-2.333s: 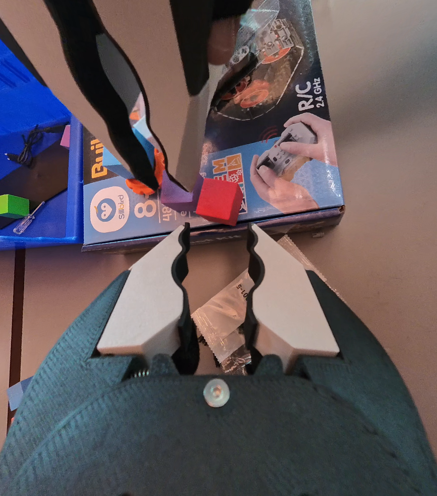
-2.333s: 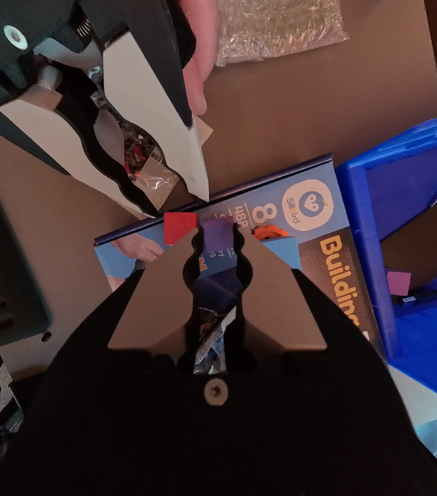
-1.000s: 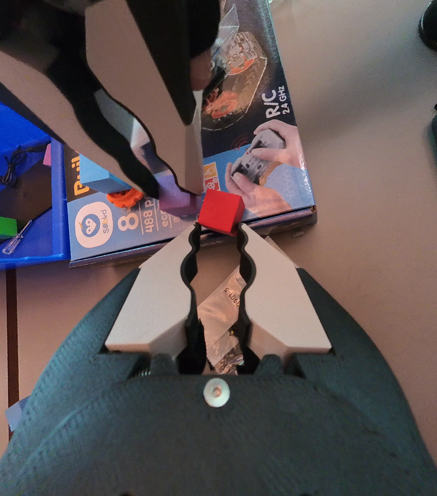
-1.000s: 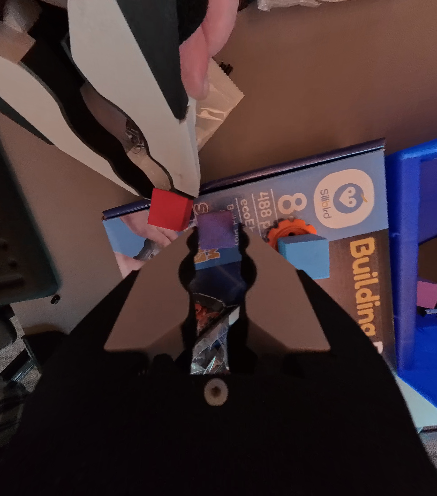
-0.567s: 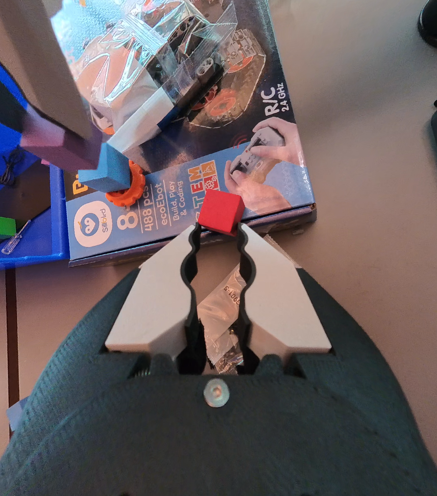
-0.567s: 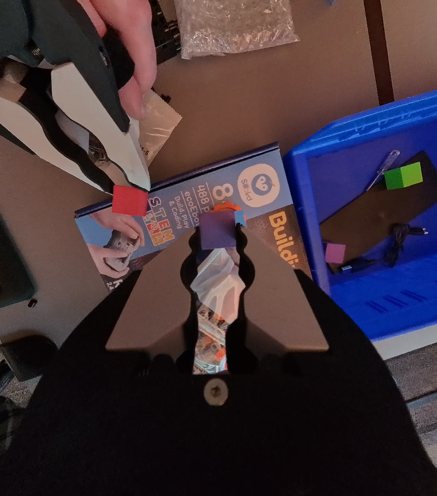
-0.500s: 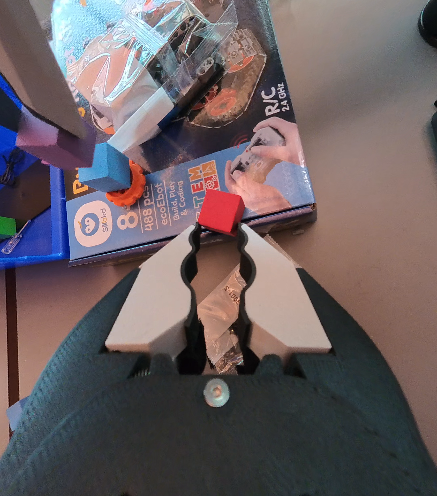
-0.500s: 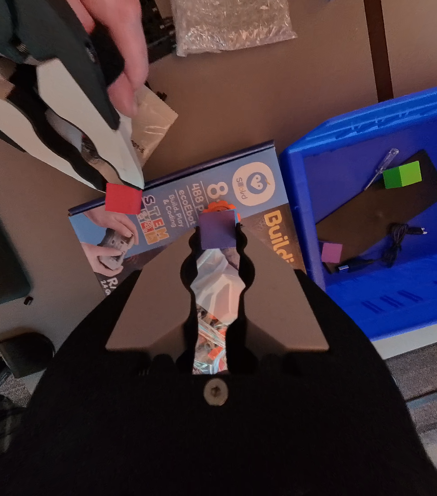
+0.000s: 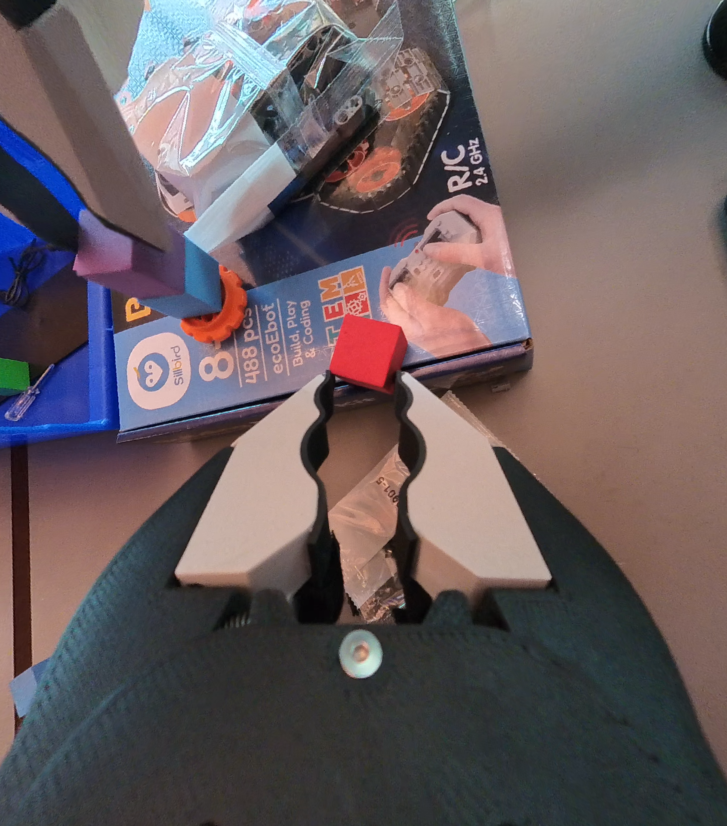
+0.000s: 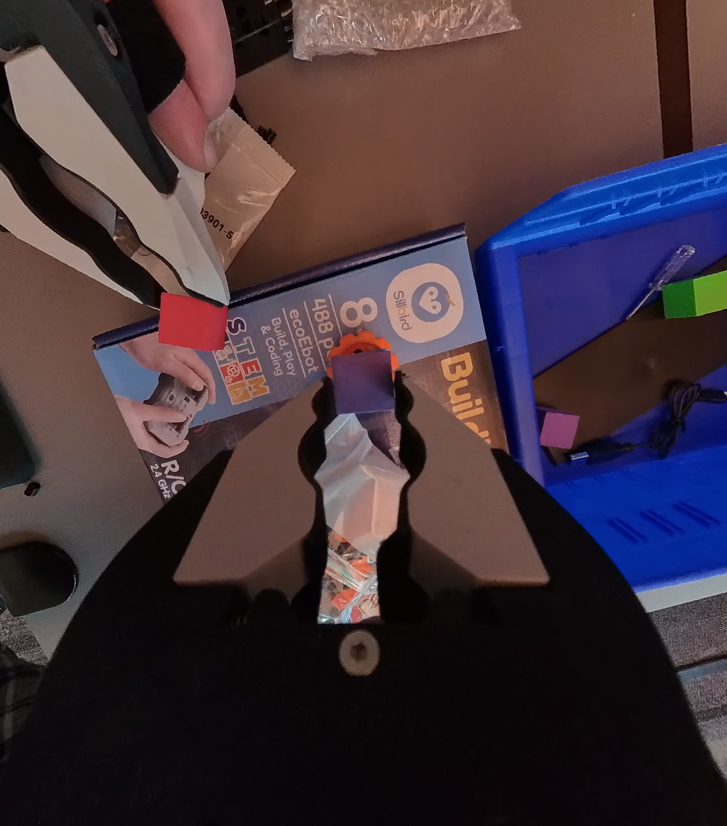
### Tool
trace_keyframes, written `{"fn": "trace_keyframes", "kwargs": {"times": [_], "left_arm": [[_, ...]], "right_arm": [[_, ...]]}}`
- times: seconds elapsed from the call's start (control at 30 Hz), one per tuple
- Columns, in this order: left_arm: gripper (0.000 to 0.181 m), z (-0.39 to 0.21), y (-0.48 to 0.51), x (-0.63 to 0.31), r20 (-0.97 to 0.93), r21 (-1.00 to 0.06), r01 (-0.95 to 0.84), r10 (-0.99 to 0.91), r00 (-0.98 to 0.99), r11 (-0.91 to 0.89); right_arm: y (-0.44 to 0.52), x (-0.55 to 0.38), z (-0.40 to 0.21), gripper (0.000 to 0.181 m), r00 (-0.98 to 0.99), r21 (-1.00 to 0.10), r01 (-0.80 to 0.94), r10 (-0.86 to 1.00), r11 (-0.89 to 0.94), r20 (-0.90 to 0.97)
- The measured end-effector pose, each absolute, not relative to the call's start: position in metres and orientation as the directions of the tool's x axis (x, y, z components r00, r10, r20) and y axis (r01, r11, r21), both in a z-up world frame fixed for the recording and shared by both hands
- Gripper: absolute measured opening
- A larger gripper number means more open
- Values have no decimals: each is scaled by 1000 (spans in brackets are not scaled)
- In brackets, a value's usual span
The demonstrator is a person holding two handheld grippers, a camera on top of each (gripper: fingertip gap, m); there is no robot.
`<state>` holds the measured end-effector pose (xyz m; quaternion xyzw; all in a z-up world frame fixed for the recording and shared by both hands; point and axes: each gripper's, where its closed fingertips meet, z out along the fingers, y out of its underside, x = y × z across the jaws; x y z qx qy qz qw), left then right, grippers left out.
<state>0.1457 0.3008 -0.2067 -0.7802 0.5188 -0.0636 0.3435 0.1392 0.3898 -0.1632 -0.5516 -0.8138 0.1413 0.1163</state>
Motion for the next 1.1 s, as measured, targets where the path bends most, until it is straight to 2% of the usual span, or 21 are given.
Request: {"fn": "trace_keyframes", "kwargs": {"times": [0.07,0.1,0.27,0.43,0.5,0.57,0.8,0.93,1.1], "left_arm": [[25,-205,302,146,-262,-609,-762,-850,457,-222],[24,-204,302,146,-260,-615,-757,-849,459,-221],[25,-193,310,141,-259,-656,-718,-824,504,-233],[25,-183,320,140,-280,-692,-683,-784,554,-236],[25,-179,321,141,-289,-701,-676,-775,562,-229],[25,-177,322,142,-297,-703,-675,-770,565,-224],[31,-157,337,127,-344,-746,-630,-684,643,-217],[27,-150,338,122,-335,-762,-611,-675,657,-217],[23,-157,337,123,-348,-741,-635,-684,641,-218]], "right_arm": [[393,139,-160,44,-342,-361,870,938,336,50],[394,139,-156,47,-327,-371,869,943,328,66],[355,142,-137,44,-378,-444,810,920,382,101],[318,149,-165,46,-415,-414,819,908,396,47],[315,147,-171,37,-399,-427,823,916,375,35],[317,144,-171,24,-374,-448,824,927,347,32],[343,143,-141,23,-338,-507,797,938,330,79],[377,143,-120,23,-305,-525,793,947,309,97],[393,143,-127,24,-329,-501,810,943,305,42]]}}
